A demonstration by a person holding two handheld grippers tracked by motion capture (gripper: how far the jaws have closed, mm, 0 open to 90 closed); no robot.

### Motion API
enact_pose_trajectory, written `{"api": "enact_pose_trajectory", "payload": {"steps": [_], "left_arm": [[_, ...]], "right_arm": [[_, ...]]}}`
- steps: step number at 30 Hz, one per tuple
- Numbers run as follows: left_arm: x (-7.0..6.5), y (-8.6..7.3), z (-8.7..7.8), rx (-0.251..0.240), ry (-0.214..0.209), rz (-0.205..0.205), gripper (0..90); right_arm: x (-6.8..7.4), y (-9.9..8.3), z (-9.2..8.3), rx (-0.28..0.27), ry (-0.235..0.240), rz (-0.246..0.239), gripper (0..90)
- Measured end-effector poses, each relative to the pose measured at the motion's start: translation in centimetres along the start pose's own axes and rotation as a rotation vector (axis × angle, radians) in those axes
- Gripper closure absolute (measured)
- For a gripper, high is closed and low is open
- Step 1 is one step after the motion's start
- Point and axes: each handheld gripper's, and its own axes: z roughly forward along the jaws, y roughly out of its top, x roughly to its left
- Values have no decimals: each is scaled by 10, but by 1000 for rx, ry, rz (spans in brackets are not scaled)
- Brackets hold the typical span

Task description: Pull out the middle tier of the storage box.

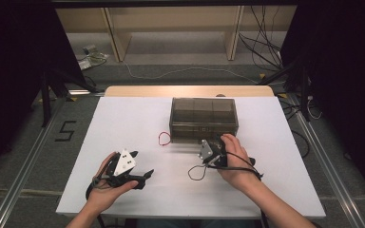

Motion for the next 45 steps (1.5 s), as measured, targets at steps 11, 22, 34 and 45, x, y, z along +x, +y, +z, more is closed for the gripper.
{"api": "enact_pose_trajectory", "payload": {"steps": [11,22,34,45], "left_arm": [[0,-1,0,3,-1,0,170],[-1,0,0,5,-6,9,171],[-2,0,1,9,-13,14,171],[-2,0,1,9,-14,14,171]], "right_arm": [[-38,-16,11,4,197,-9,588],[-56,-16,26,34,439,-71,726],[-79,-19,38,0,608,-77,848],[-83,-20,41,-10,706,-108,872]]}}
